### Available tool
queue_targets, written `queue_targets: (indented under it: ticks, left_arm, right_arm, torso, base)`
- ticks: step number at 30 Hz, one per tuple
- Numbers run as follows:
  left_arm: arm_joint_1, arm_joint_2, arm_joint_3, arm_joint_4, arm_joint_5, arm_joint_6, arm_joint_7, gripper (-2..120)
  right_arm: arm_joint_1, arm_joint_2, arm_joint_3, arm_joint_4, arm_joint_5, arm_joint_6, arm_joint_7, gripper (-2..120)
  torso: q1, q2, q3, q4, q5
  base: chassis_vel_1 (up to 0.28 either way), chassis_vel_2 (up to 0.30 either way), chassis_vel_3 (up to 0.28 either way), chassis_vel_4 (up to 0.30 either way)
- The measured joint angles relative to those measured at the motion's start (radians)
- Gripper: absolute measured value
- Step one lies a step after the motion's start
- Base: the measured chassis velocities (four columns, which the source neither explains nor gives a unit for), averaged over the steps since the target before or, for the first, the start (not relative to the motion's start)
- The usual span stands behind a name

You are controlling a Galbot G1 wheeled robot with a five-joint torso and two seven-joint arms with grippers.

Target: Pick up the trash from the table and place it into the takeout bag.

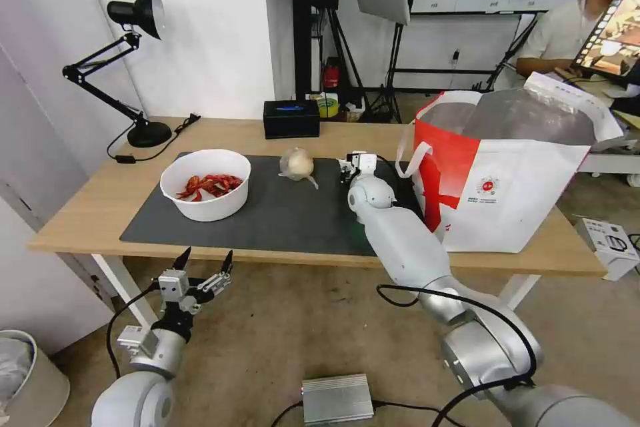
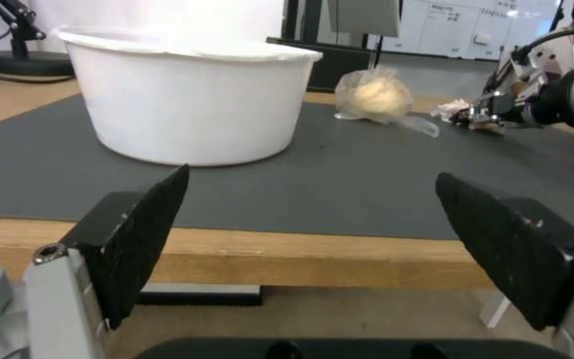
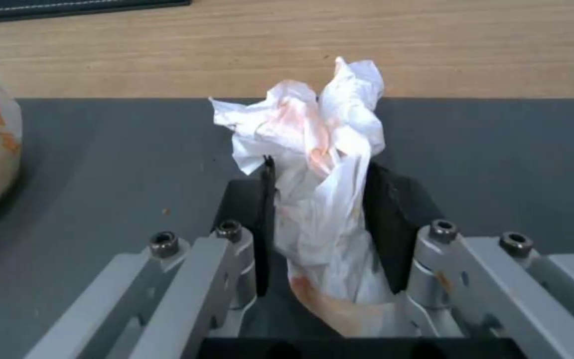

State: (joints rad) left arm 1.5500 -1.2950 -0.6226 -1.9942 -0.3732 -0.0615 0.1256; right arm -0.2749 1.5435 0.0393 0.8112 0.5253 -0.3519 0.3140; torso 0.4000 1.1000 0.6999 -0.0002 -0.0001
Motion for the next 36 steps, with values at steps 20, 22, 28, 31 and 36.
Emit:
queue_targets:
  ticks: [20,22,28,31,36]
  left_arm:
    - [-0.021,0.030,0.005,0.012,-0.015,0.003,0.000,100]
    - [-0.023,0.031,0.007,0.015,-0.016,0.003,0.000,100]
    - [-0.032,0.031,0.017,0.021,-0.026,0.005,0.000,100]
    - [-0.033,0.033,0.018,0.021,-0.034,0.006,-0.001,100]
    - [-0.031,0.034,0.016,0.021,-0.037,0.007,-0.001,100]
  right_arm:
    - [-0.010,-0.021,-0.027,0.117,0.007,0.032,0.008,16]
    - [-0.011,-0.024,-0.029,0.128,0.007,0.034,0.009,14]
    - [-0.045,-0.049,-0.054,0.221,0.034,0.057,0.000,0]
    - [-0.058,-0.057,-0.066,0.266,0.048,0.067,-0.003,0]
    - [-0.089,-0.088,-0.093,0.376,0.064,0.088,-0.006,0]
  torso:
    - [0.000,0.000,0.000,0.0004,0.0001]
    - [0.000,0.000,0.000,0.0003,0.0001]
    - [0.000,0.000,0.000,0.0001,0.0001]
    - [0.000,0.000,0.000,0.0003,0.0001]
    - [0.000,0.000,0.000,0.0004,0.0001]
  base:
    - [0.000,0.000,0.000,0.000]
    - [0.000,0.000,0.000,0.000]
    - [0.000,0.000,0.000,0.000]
    - [0.000,0.000,0.000,0.000]
    - [0.000,0.000,0.000,0.000]
